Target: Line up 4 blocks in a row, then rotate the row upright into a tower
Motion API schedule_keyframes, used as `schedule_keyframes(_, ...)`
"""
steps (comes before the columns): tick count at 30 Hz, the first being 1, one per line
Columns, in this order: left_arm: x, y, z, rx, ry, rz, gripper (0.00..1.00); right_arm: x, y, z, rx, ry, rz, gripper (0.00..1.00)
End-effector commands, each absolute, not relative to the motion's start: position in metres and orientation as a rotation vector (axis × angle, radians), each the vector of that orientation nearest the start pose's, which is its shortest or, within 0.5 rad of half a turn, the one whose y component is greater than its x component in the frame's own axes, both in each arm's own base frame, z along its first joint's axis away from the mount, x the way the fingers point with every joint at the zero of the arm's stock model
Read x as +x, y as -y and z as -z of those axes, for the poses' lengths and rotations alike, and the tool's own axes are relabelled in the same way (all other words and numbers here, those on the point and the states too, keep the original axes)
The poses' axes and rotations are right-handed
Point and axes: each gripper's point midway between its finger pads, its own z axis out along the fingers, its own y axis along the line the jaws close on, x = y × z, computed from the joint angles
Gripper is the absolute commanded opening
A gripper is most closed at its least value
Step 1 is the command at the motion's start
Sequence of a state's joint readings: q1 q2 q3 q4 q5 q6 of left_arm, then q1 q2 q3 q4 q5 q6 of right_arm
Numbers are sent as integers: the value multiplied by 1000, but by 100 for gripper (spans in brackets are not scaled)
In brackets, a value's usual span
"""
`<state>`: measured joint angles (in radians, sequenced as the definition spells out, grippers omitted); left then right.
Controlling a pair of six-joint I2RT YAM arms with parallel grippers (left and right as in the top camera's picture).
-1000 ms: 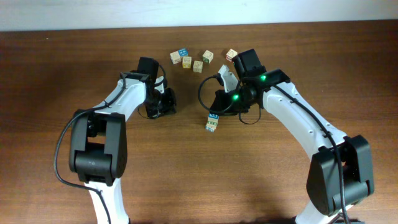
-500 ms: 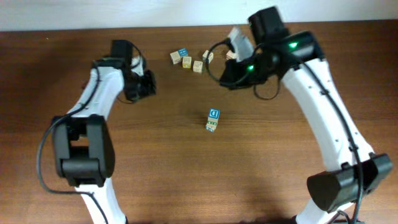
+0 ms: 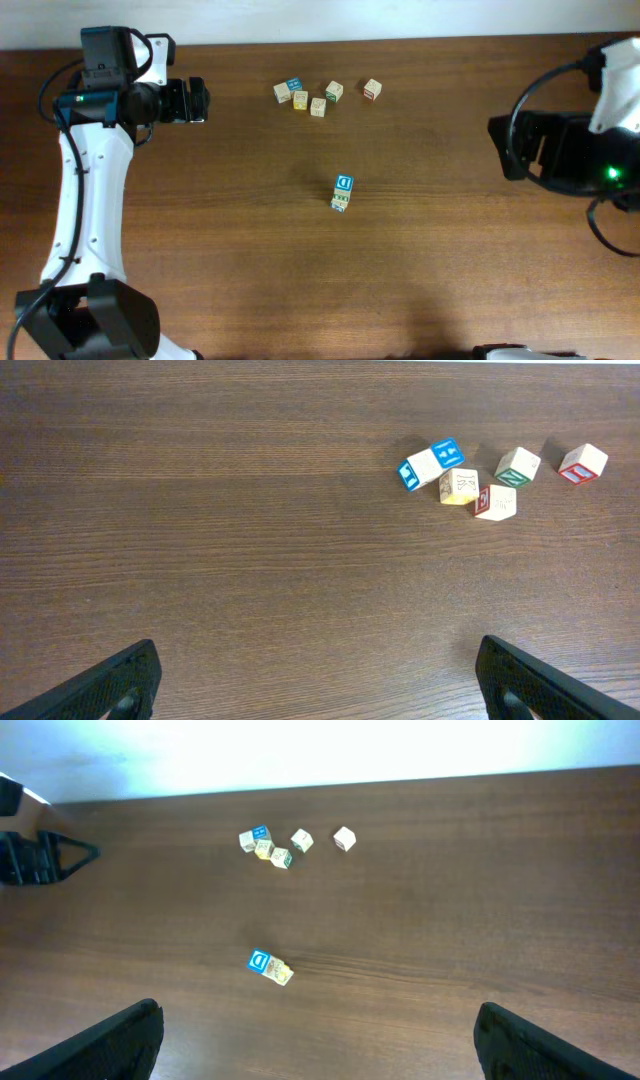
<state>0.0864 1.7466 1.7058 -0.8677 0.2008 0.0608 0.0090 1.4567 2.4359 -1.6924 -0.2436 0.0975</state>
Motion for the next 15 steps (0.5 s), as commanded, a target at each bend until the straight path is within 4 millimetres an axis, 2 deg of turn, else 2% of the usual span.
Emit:
schedule_keyframes(1, 464, -8, -242, 71, -2437, 163, 99, 264, -41, -450, -20, -2301, -320, 99)
schedule_keyframes(3, 464, -8, -242, 71, -2437, 163, 99, 269, -39, -446, -23, -2317, -296, 99)
schedule_keyframes(5, 464, -8, -242, 71, -2437, 163, 99, 280, -21, -439, 32, -2340, -173, 99)
schedule_keyframes(6, 464, -8, -242, 71, -2437, 163, 99, 288, -14, -442, 44, -2310, -127, 99)
schedule_keyframes(8, 464, -8, -242, 71, -2437, 163, 99, 309, -15, -464, -52, -2147, -82, 99)
schedule_keyframes(9, 464, -8, -242, 71, -2437, 163, 99, 315, -15, -463, -89, -2091, -60, 99)
schedule_keyframes(11, 464, -8, -242, 71, -2437, 163, 99, 319, -15, -446, -105, -1995, -52, 99)
schedule_keyframes(15, 464, -8, -242, 71, -2437, 163, 99, 295, -5, -389, -83, -1821, -45, 99)
